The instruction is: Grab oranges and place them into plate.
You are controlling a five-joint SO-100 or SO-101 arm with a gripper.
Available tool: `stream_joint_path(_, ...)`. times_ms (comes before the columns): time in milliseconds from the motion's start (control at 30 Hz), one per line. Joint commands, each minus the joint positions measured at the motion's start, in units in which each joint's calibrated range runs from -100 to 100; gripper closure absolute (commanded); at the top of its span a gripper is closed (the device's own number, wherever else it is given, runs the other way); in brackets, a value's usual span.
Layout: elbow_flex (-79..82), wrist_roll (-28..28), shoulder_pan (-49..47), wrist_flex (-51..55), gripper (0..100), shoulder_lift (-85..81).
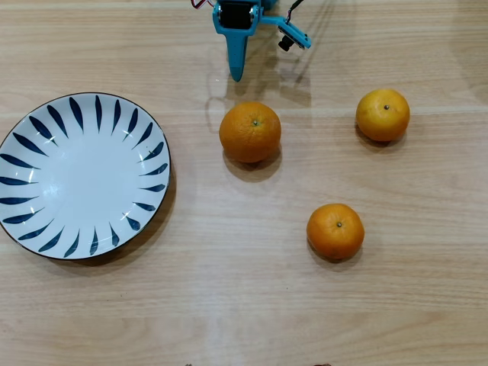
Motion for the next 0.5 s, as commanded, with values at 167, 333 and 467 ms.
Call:
stream_joint_path(167,0.33,0.2,2.19,-0.59,98,-0.51)
stream_joint_path(333,-0.12,0.26,2.27,-0.24,98,-0.51)
stream_joint_path(467,-3.56,0.31,1.79,-0.07,98,0.08)
